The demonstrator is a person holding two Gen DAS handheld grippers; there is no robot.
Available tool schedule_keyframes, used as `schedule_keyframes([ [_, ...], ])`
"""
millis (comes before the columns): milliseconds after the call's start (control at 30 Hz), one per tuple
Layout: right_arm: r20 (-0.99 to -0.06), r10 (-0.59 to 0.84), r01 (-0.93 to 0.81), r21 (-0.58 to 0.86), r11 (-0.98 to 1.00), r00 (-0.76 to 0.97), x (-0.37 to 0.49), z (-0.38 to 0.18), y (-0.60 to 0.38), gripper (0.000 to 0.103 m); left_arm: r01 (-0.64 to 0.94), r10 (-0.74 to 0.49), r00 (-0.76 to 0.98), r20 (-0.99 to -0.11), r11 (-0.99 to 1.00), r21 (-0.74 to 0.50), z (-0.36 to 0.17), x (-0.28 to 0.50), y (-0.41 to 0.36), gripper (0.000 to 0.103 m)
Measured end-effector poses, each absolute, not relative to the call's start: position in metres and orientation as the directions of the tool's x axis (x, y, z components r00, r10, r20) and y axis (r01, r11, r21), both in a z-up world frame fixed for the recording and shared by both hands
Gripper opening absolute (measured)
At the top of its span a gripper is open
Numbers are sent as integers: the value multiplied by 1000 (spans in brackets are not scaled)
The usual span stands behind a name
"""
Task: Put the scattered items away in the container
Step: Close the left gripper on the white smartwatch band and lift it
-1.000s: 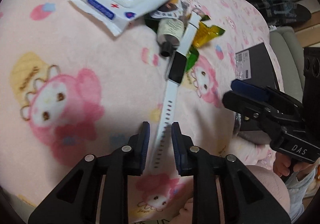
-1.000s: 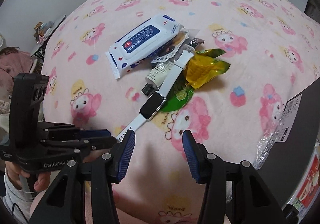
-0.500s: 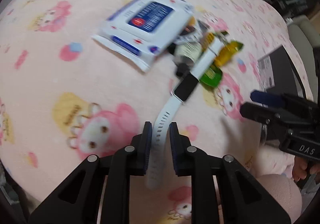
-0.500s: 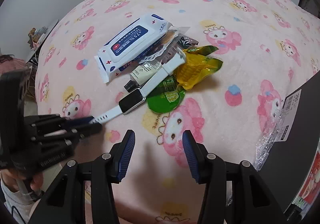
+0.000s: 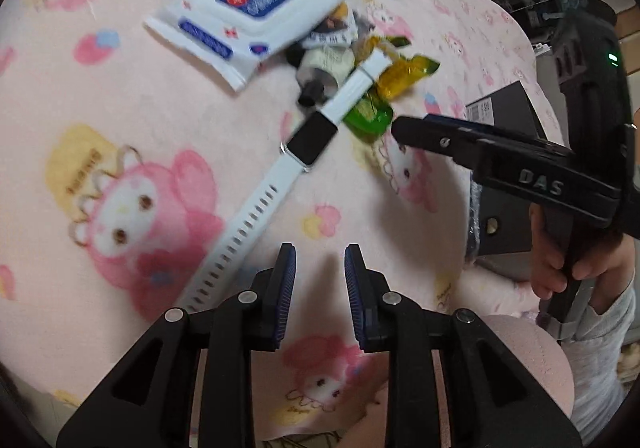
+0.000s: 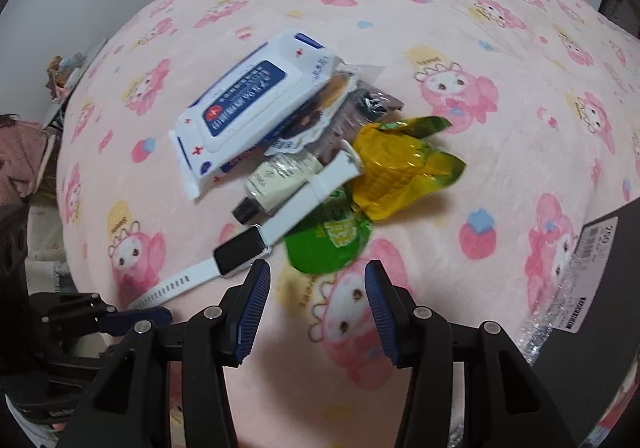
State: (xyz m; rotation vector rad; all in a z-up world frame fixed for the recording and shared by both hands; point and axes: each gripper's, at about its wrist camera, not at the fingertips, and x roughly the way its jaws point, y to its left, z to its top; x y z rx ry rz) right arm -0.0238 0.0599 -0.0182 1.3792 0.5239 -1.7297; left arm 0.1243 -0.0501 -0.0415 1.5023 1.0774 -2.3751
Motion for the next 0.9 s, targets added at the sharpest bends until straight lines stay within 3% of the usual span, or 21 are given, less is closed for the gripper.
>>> schedule_keyframes([
  [267, -930, -366, 800, 209, -562, -14, -28, -23, 69, 45, 533, 226, -529, -818, -662, -527, -55, 128, -81, 23],
  [400, -911, -408, 766, 298, -570, 50, -39, -27, 63, 45, 567, 211, -544, -812, -621, -542, -62, 130, -97, 23],
  [500, -905, -415, 745, 343, -573, 97, -40, -34, 57, 46, 529, 297, -599, -744, -551, -646, -69, 138, -94, 26],
  [600, -904, -411, 744, 355, -566, 118, -38, -38, 50, 46, 557, 292, -637, -713, -465, -688, -74, 147, -100, 27],
  [900, -912, -394, 724, 349, -596, 115, -44, -51, 27, 47, 617, 234, -637, -735, -416, -668, -67, 153, -105, 27],
])
